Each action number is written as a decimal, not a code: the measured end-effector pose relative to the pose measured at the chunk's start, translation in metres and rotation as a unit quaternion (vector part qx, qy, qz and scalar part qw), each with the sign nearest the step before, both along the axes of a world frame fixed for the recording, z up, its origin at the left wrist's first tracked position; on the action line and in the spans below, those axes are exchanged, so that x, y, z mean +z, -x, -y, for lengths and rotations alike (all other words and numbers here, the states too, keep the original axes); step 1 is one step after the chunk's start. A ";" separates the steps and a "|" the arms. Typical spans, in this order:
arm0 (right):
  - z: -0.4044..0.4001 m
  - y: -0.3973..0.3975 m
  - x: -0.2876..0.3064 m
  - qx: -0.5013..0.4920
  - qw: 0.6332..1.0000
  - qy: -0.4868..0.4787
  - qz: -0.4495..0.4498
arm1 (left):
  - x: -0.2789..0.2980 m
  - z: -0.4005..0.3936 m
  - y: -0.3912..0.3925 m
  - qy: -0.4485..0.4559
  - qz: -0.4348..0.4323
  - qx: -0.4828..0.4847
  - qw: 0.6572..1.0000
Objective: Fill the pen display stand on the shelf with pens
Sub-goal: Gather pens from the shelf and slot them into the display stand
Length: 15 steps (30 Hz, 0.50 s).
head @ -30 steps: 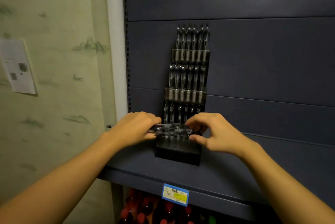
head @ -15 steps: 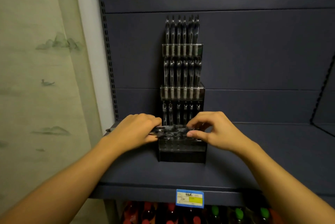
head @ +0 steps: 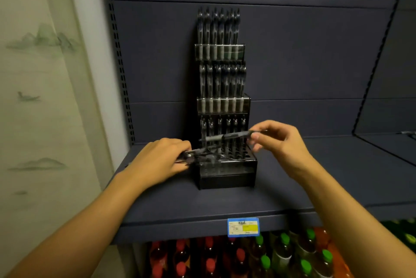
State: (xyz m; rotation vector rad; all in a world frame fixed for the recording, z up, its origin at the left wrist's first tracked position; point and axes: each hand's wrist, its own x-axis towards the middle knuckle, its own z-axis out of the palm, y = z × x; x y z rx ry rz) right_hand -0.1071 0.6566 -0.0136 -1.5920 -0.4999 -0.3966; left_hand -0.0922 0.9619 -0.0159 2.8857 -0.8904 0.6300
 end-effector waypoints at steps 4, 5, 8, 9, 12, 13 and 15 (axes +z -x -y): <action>-0.007 -0.006 0.023 0.008 0.992 -0.121 -0.018 | -0.004 -0.005 0.002 0.034 0.008 0.009 0.999; -0.008 -0.008 0.029 0.006 0.990 -0.138 -0.020 | -0.005 -0.006 0.003 0.040 0.008 0.010 0.999; -0.012 -0.015 0.044 -0.019 0.990 -0.136 -0.014 | -0.007 -0.007 0.006 0.045 0.004 0.016 0.999; -0.013 -0.018 0.048 -0.035 0.992 -0.120 -0.012 | -0.008 -0.006 0.007 0.045 0.004 0.018 0.999; -0.021 -0.028 0.055 -0.088 0.995 -0.048 -0.012 | -0.008 -0.002 0.009 0.050 0.006 0.020 0.999; -0.025 -0.032 0.057 -0.108 0.994 -0.013 -0.013 | -0.008 -0.001 0.009 0.049 0.003 0.021 0.999; -0.033 -0.037 0.057 -0.139 0.989 0.055 -0.015 | -0.007 0.001 0.010 0.043 -0.005 0.021 0.999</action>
